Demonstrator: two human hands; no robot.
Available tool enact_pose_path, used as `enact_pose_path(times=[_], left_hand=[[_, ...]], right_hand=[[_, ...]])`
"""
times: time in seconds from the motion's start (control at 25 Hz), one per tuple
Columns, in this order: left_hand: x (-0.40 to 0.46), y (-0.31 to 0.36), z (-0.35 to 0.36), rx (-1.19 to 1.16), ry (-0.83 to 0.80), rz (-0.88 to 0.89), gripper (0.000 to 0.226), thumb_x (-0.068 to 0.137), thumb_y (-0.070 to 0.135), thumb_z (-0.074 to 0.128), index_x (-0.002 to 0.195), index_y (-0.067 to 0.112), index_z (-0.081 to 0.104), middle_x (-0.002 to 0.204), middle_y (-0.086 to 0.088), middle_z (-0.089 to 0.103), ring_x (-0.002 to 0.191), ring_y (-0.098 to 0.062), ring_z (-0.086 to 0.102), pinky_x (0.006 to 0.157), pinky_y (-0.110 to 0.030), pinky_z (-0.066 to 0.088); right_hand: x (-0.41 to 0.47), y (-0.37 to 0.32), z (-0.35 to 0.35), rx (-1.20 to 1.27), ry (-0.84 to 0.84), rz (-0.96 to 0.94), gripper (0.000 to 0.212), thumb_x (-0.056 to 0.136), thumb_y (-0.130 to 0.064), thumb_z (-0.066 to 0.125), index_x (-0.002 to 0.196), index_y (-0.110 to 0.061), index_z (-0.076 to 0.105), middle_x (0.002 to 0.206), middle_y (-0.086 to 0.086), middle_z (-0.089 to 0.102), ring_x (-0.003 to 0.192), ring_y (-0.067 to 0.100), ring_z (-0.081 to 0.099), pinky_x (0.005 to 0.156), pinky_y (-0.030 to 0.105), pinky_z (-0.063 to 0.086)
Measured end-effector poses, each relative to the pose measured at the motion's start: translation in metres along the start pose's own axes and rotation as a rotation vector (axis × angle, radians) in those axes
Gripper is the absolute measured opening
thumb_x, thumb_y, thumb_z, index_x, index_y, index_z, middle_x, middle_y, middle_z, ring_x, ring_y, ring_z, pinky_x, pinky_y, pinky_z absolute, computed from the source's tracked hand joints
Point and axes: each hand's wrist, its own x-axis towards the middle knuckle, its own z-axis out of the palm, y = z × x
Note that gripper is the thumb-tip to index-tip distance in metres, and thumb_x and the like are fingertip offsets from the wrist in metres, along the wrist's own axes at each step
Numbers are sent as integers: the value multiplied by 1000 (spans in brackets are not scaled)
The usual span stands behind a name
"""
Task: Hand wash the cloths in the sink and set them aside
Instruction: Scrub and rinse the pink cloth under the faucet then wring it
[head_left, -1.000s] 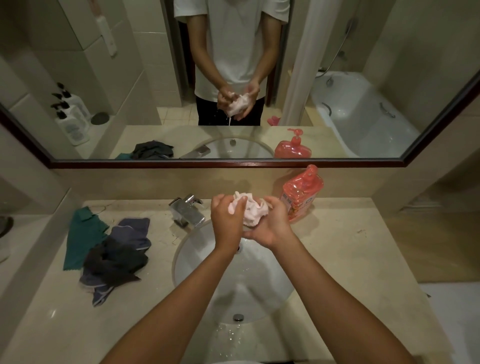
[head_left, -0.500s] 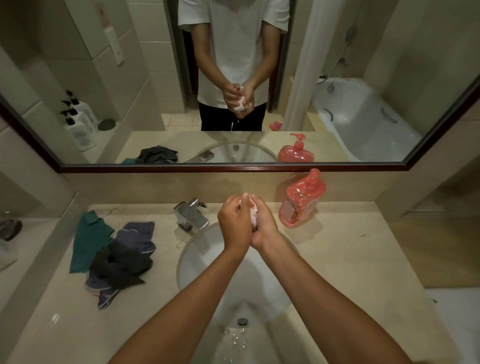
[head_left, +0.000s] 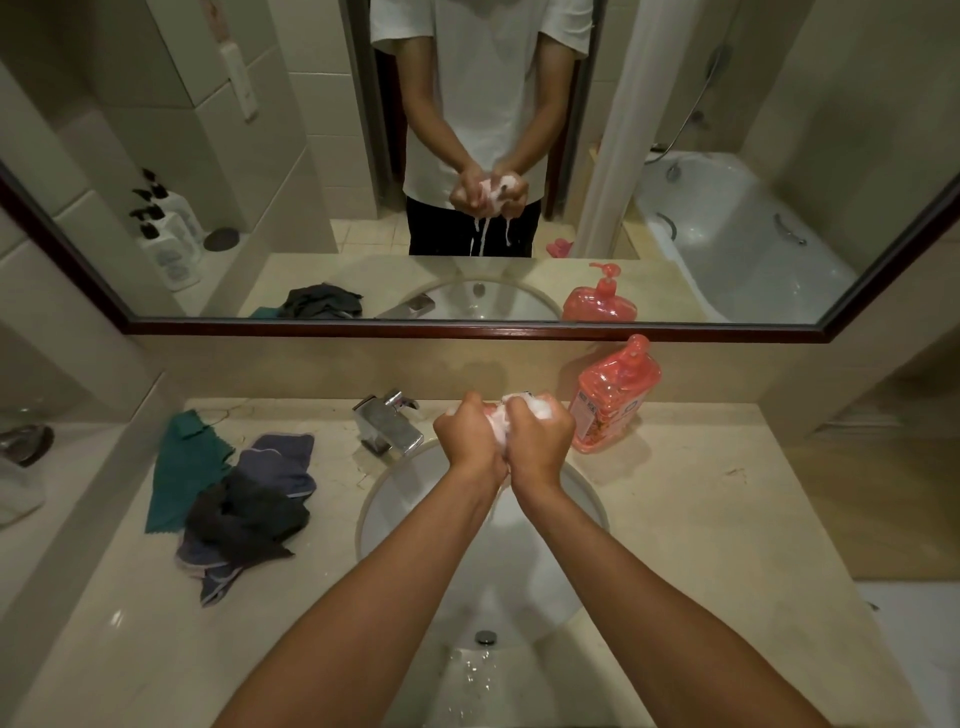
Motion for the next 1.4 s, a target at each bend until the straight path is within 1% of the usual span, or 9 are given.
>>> enact_pose_path(times=[0.16, 0.32, 0.52, 0.68, 0.8, 1.0, 1.2, 1.32, 1.4], left_hand=[[3, -4, -2, -3, -73, -148, 25, 89, 8, 60, 65, 8, 53, 63, -8, 56, 55, -24, 56, 59, -30, 48], [-1, -9, -6, 20, -237, 1, 24, 94, 23, 68, 75, 10, 64, 69, -6, 67, 61, -19, 67, 58, -28, 55], [-9, -7, -5, 94, -313, 128, 30, 98, 30, 63, 78, 17, 79, 82, -7, 78, 78, -22, 76, 64, -28, 59], [-9, -7, -2, 89, -205, 89, 39, 100, 29, 60, 71, 7, 71, 69, -10, 74, 67, -25, 73, 60, -31, 57], [-6, -5, 2, 67, -156, 15, 40, 101, 27, 58, 68, 6, 61, 55, -5, 65, 53, -21, 65, 50, -25, 50], [-3, 0, 8, 75, -160, -155, 28, 97, 22, 61, 73, 8, 59, 49, -2, 58, 36, -14, 55, 37, -16, 40], [-2, 1, 7, 54, -296, -296, 20, 99, 26, 58, 99, 8, 65, 73, -8, 65, 59, -21, 63, 48, -24, 47], [-3, -2, 5, 159, -296, -124, 30, 101, 31, 57, 86, 8, 66, 69, -8, 67, 56, -19, 66, 51, -25, 50], [-9, -7, 1, 248, -357, 153, 29, 103, 35, 52, 88, 13, 65, 79, -5, 69, 71, -18, 68, 68, -31, 52]], right_hand=[[1, 4, -7, -96, -13, -182, 12, 67, -20, 60, 59, -19, 52, 64, 2, 57, 61, 20, 53, 60, 42, 47], [5, 8, -11, -31, -29, -102, 14, 74, -24, 62, 67, -14, 55, 70, 7, 60, 66, 24, 58, 65, 45, 50], [8, 8, -13, 57, -62, -127, 16, 85, -8, 69, 92, -23, 64, 110, -4, 69, 96, 17, 69, 80, 33, 58], [2, 6, -16, 11, -97, -222, 21, 81, -11, 66, 89, -30, 73, 91, -11, 74, 86, 9, 71, 74, 22, 57], [3, 5, -16, -71, -63, -337, 18, 82, -2, 66, 74, -17, 74, 76, 0, 72, 73, 7, 67, 69, 26, 53], [11, -1, -18, -139, -36, -439, 38, 83, 1, 68, 55, -20, 54, 56, 2, 58, 54, 8, 55, 55, 20, 42], [12, 0, -21, -177, -41, -568, 27, 82, -6, 64, 56, -6, 61, 56, 8, 63, 53, 18, 59, 54, 25, 45], [14, -1, -21, -53, -56, -439, 28, 85, -6, 65, 57, -14, 66, 58, 5, 65, 54, 16, 61, 57, 29, 48], [19, -7, -21, 96, -23, -226, 35, 86, -10, 67, 53, -23, 67, 57, -1, 66, 55, 15, 61, 58, 32, 50]])
